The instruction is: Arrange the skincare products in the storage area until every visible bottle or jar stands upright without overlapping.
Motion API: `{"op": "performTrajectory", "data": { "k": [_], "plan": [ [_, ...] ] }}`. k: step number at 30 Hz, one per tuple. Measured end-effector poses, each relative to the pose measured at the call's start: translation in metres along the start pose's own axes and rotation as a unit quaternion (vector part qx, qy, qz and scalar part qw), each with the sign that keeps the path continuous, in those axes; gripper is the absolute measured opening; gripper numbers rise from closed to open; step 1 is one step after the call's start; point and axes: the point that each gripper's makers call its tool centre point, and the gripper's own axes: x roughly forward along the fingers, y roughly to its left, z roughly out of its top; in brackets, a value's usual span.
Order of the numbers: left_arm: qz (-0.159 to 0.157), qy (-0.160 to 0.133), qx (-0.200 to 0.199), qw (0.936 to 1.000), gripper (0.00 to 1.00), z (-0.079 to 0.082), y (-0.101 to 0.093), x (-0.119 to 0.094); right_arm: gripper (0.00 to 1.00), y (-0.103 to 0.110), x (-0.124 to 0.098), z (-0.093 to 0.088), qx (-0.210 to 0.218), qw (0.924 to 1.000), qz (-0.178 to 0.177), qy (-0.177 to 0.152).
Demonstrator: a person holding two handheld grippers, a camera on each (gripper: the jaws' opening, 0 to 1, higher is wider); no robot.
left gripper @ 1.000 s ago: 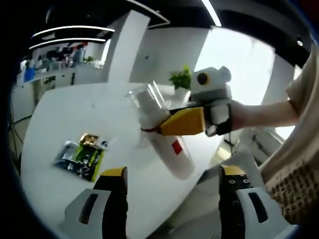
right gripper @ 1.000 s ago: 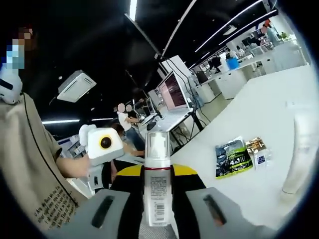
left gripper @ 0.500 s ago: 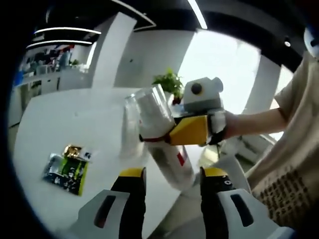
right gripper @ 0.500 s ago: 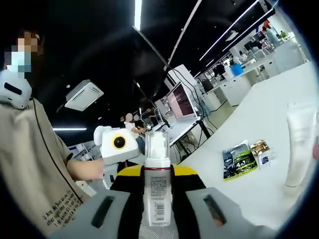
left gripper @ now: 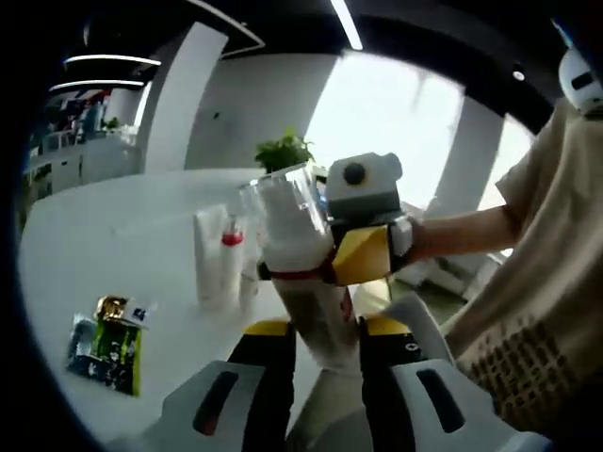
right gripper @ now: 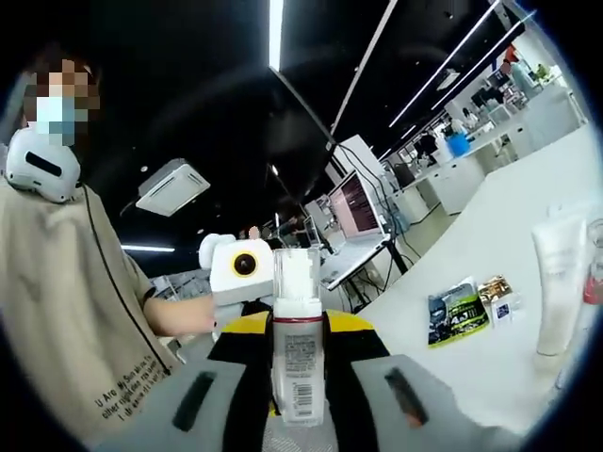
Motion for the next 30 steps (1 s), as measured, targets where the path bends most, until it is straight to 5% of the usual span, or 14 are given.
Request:
{"op": "performTrajectory", "data": {
  "k": [7, 15, 23, 30],
  "plan": [
    [-0.009, 0.022, 0.032, 0.9992, 0.2, 0.001, -0.002, 0.004, 0.21, 0.007, -0.007, 0.001, -0.025, 0.9996, -0.005, 0.012],
    [0.001, 0.054, 0.069, 0.9962, 0.18, -0.006, 0.004, 0.013, 0.22, 0.003, -0.017, -0.009, -0.108, 0.9887, -0.066, 0.079],
    [-0.002, 0.067, 0.085, 0.9941, 0.18, -0.009, 0.007, 0.023, 0.22, -0.001, -0.029, 0.012, -0.145, 0.9813, -0.109, 0.064],
    [-0.004, 0.074, 0.098, 0.9924, 0.18, -0.011, 0.012, 0.031, 0.21, -0.002, -0.029, 0.007, -0.175, 0.9728, -0.128, 0.08]
  ]
}}
